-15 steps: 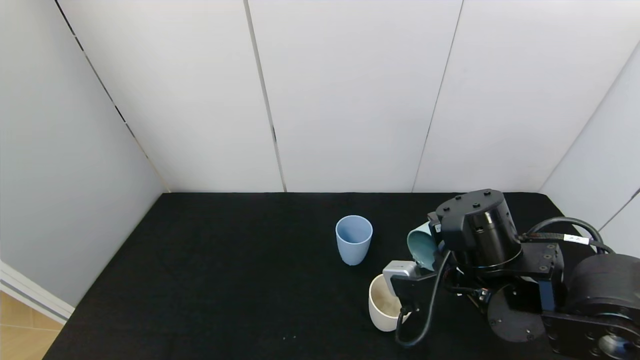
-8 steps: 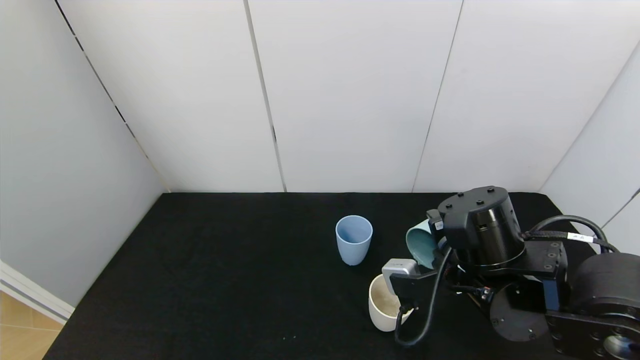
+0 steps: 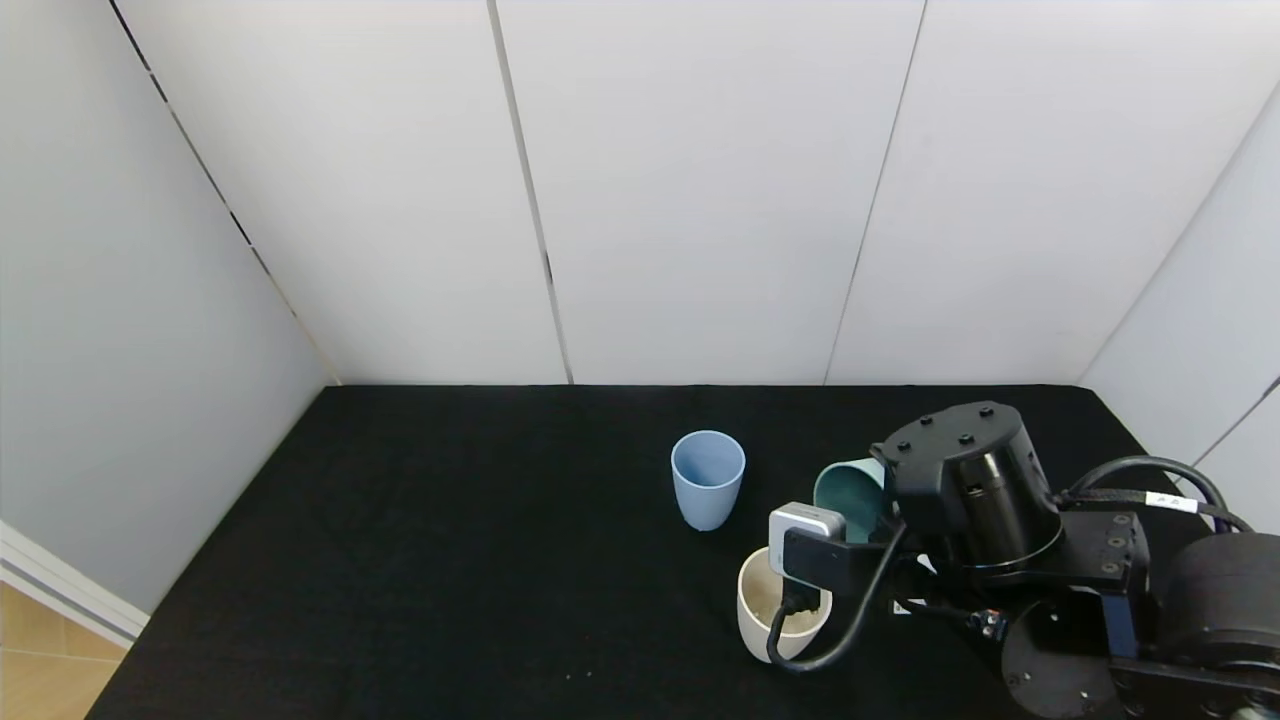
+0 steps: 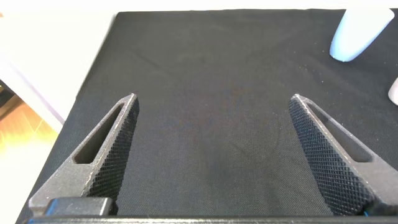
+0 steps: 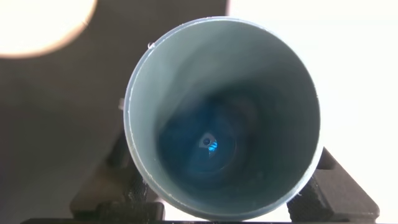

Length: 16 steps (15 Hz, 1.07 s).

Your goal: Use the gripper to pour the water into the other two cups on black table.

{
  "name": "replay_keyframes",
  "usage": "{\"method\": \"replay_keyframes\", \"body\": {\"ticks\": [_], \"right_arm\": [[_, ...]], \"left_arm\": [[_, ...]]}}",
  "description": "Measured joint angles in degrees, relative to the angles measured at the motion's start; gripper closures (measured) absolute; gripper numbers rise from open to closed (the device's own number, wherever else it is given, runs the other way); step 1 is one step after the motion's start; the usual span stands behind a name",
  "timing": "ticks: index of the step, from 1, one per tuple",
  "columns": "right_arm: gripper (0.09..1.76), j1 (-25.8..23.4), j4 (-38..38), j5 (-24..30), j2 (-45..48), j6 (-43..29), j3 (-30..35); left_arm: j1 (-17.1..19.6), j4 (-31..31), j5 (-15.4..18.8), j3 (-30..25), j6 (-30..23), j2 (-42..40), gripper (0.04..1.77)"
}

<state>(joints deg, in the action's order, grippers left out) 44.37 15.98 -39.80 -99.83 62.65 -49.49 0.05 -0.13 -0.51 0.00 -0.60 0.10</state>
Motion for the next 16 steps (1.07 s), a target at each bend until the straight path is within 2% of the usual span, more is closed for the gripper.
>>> {"method": "replay_keyframes", "body": {"ticks": [4,7,11,16], "right_arm": [[0.66,-0.91,-0.05,4.89,1.95,-15.54,3.13],[0.66,-5.33,-0.11,11.25,5.49,-23.78,3.96],[0.66,-15.8,-0.06,23.65,10.67,-32.48,4.24],[0.66,-32.09,0.17,45.64,14.41,-48.76,3.99]], "left_arm": [[0.02,-0.02,0.0,0.0,0.02,0.0,0.09],[0.02,-0.02,0.0,0.0,0.0,0.0,0.09],[0.02,-0.02,0.0,0.0,0.0,0.0,0.09],[0.0,-0.02,-0.01,0.0,0.0,0.0,0.09]]}}
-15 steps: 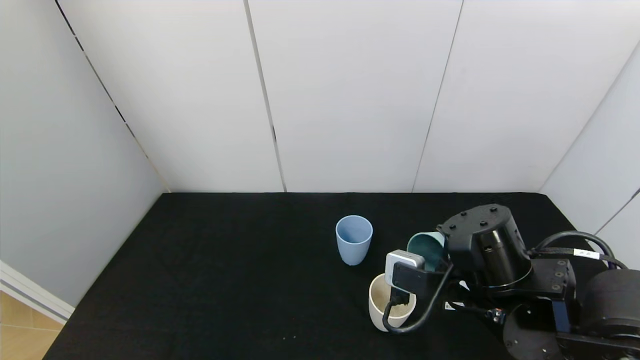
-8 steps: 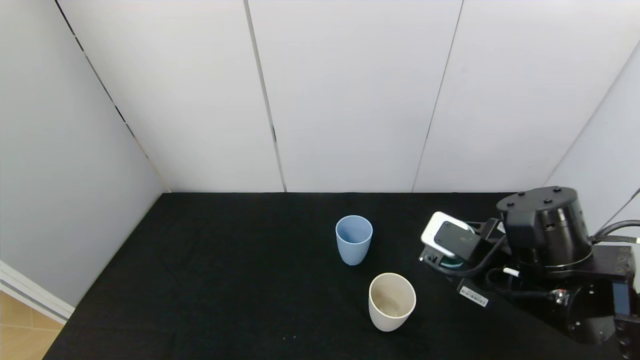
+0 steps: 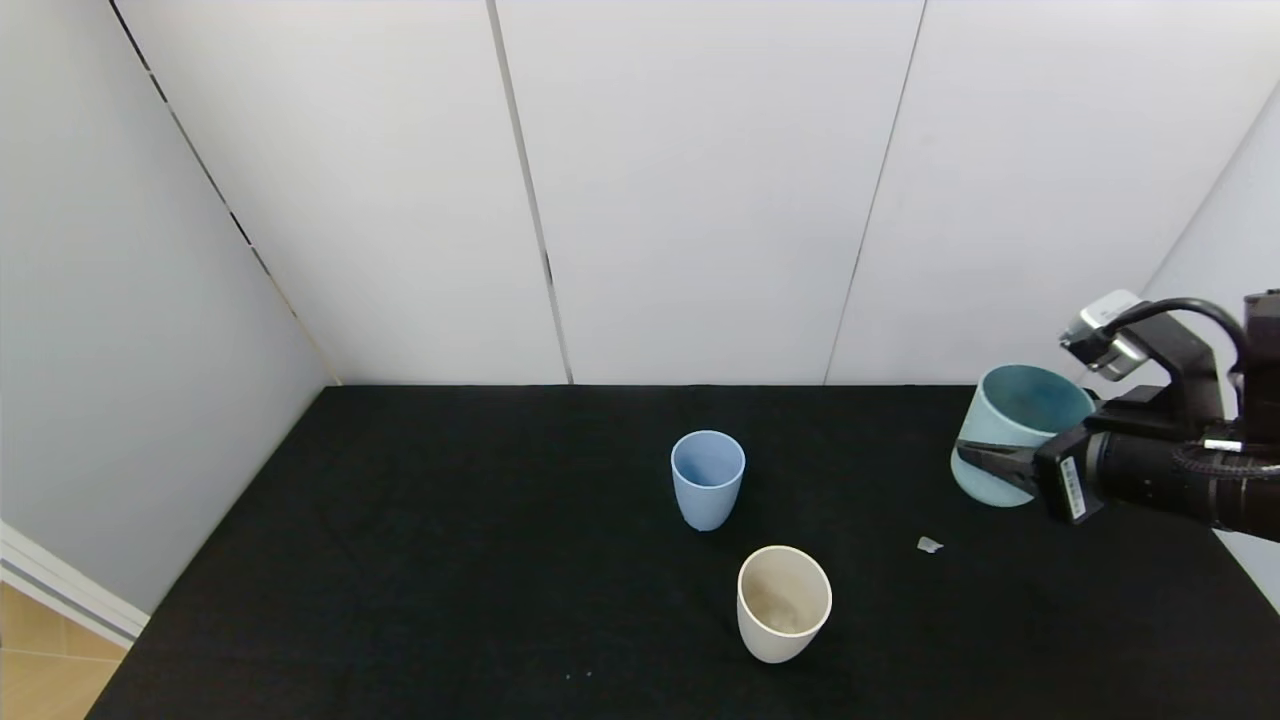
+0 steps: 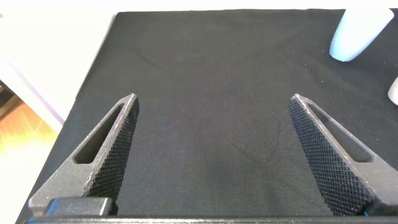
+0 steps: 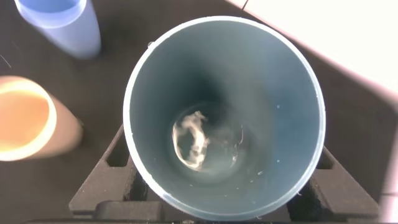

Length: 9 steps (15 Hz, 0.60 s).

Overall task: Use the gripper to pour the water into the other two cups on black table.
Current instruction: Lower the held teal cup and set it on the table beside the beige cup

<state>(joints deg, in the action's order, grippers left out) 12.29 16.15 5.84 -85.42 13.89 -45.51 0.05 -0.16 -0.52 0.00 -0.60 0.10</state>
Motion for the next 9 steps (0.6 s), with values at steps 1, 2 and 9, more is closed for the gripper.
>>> {"method": "replay_keyframes", "body": {"ticks": [1,2,9], "right_arm": [[0.66,-2.26,0.18,2.23,0.41,-2.4,-0.05],[0.66,-4.11,0.68,4.29,0.61,-4.07,0.09],[0.66,-15.37,11.92,16.07,-3.15,-6.34,2.32]], "left_arm": [[0.0,0.0,0.01,0.0,0.02,0.0,0.09],[0.0,0.02,0.04,0.0,0.0,0.0,0.09],[0.02,0.0,0.01,0.0,0.0,0.0,0.09]]}}
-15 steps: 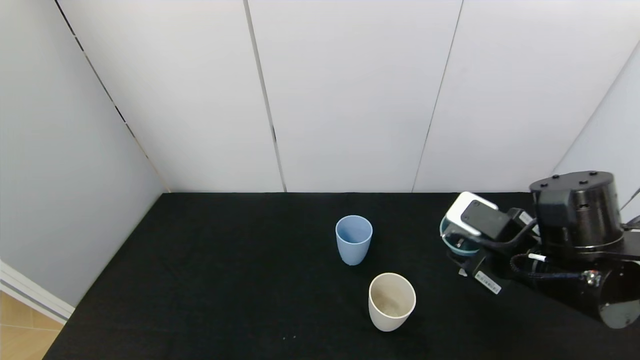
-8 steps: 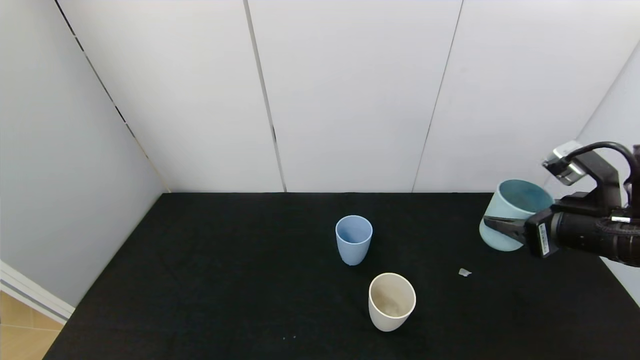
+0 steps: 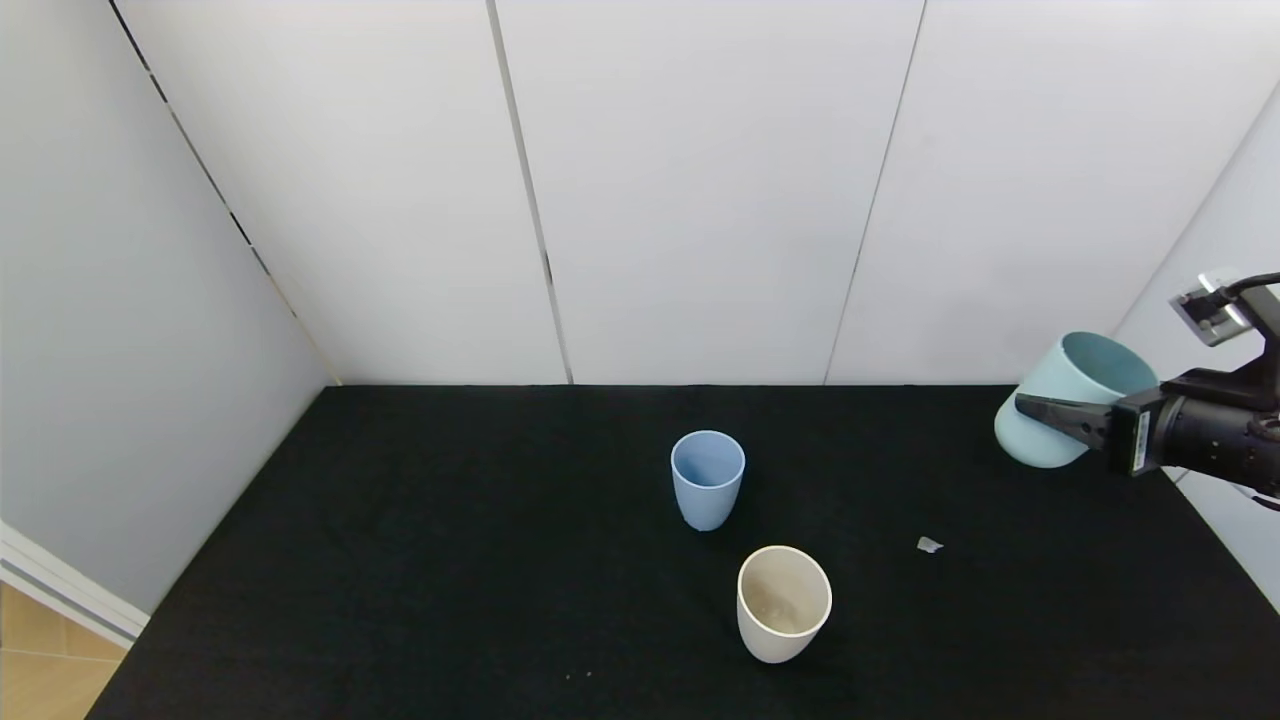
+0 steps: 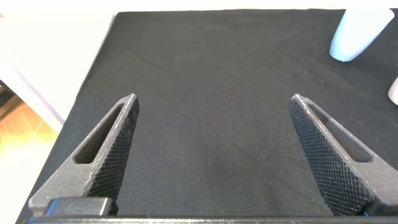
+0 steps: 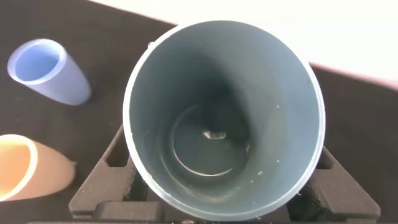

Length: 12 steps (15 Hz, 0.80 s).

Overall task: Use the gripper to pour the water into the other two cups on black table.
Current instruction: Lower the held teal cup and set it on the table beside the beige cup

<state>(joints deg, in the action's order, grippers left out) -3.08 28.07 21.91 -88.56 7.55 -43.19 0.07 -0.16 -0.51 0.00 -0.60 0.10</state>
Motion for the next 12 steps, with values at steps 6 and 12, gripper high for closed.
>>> {"method": "replay_keyframes", "body": {"ticks": [6,12], "right_arm": [[0.66,0.56,2.18,-0.09,-4.62,0.02,2.23],[0.66,1.77,18.04,0.26,-14.49,0.2,7.3]], "left_arm": [[0.0,0.02,0.0,0.0,0.0,0.0,0.09],[0.0,0.02,0.0,0.0,0.0,0.0,0.09]]}}
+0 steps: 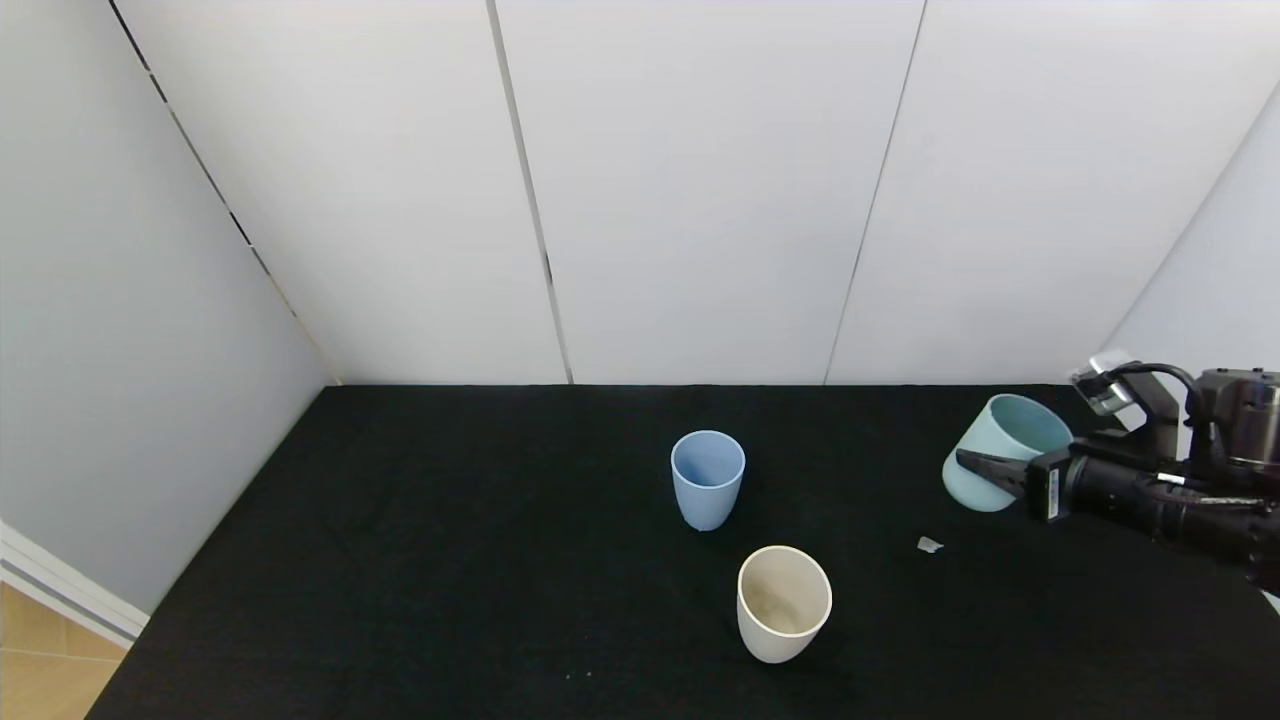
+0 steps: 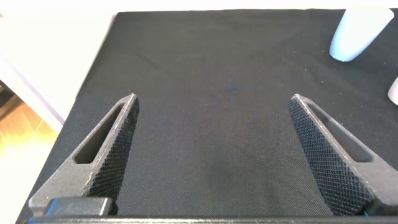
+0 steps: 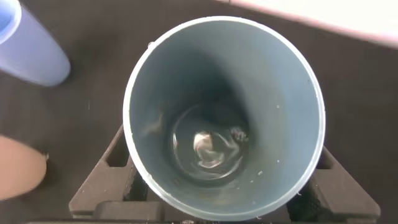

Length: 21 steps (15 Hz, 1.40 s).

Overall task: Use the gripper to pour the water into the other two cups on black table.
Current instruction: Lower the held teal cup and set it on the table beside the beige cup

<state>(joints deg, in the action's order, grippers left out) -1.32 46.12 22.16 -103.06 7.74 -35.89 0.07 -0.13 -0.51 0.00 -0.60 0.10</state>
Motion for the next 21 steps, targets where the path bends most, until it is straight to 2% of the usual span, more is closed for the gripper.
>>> {"method": "replay_keyframes", "body": {"ticks": [5,13,16,21], "right_arm": [[0.66,3.52,0.66,-0.3,-5.16,-0.02,2.02],[0.66,3.62,3.08,-0.45,-8.98,0.38,1.57],[0.66,3.84,5.29,-2.96,-10.97,0.63,1.49],[0.66,4.34,5.51,-3.23,-12.32,0.63,1.55]], "left_arm": [[0.0,0.0,0.0,0.0,0.0,0.0,0.09],[0.0,-0.02,0.0,0.0,0.02,0.0,0.09],[0.0,0.0,0.0,0.0,0.0,0.0,0.09],[0.0,-0.02,0.02,0.0,0.02,0.0,0.09]]}}
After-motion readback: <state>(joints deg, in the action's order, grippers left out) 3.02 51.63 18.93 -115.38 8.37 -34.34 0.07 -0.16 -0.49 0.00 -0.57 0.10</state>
